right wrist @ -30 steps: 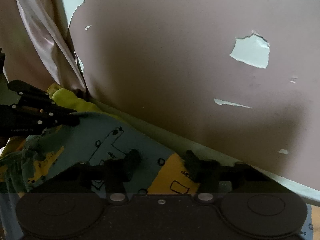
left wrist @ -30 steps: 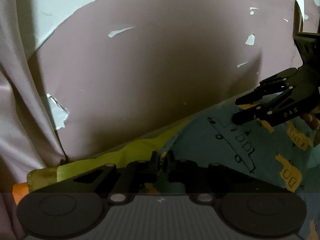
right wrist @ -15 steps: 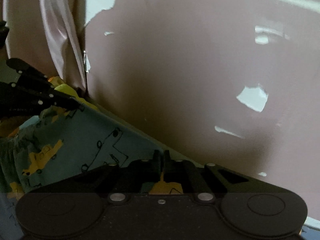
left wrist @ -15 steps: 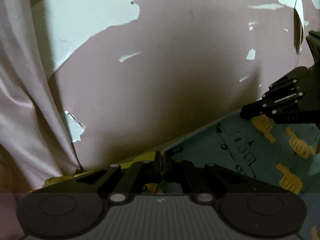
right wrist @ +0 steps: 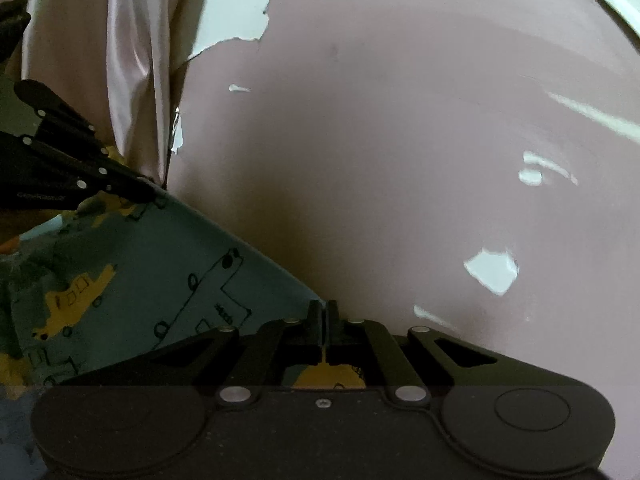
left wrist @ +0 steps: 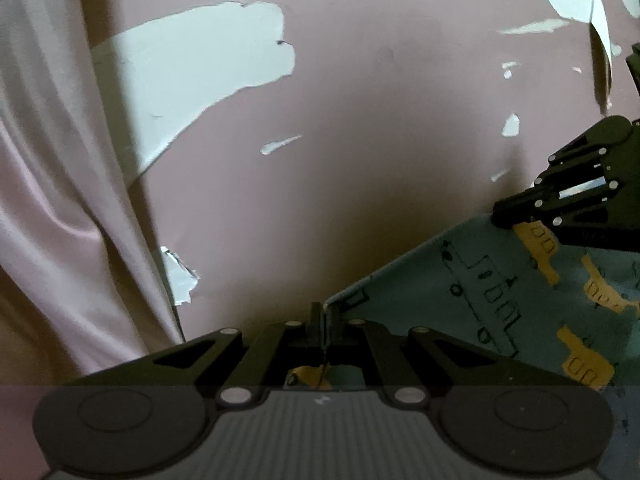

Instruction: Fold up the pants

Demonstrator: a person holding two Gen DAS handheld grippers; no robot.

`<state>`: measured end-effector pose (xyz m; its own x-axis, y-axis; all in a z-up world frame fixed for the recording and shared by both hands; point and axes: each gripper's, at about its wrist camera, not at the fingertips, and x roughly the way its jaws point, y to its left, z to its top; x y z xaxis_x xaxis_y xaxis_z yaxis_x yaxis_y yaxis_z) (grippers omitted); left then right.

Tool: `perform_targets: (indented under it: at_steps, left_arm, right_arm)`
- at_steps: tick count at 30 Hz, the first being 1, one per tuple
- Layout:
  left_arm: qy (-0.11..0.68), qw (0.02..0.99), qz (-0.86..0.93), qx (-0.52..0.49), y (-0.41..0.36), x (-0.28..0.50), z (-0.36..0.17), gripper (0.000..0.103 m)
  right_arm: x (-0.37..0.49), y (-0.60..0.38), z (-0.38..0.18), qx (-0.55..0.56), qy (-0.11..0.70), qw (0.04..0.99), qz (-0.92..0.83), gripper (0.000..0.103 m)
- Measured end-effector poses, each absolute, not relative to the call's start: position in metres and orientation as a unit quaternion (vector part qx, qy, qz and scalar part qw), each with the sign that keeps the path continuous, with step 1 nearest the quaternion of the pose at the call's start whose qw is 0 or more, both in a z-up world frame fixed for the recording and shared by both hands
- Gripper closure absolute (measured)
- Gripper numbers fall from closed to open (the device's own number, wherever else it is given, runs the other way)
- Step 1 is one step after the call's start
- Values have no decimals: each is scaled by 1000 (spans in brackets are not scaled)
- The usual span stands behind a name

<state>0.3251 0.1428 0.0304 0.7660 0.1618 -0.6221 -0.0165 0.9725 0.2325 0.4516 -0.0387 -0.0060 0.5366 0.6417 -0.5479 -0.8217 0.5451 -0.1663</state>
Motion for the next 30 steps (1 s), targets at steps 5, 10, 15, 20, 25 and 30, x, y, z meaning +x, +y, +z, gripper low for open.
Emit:
perform_targets:
  at_steps: [5, 10, 15, 20, 25, 30]
  left_arm:
    - [340, 933, 53, 107, 148, 326, 29, 103]
    - [337, 933, 53, 112, 150, 330, 26, 103]
    - [306, 945, 40, 108, 150, 313, 40, 103]
    - [267, 957, 11, 115, 144, 284, 59, 103]
    - [241, 958, -20, 153, 126, 247, 76, 103]
    - [231, 951, -45, 201, 100, 209, 86, 103]
  right_arm:
    - [447, -35, -8, -224, 204, 852, 426, 103]
    - [445, -34, -8, -219, 194, 863, 413, 103]
    - [430, -55, 8, -205, 161, 872, 414, 103]
    - [395, -89, 24, -192, 127, 878, 421, 103]
    - [355, -114, 39, -179, 103, 881, 425, 103]
    - [326, -115, 43, -200, 112, 869, 438, 103]
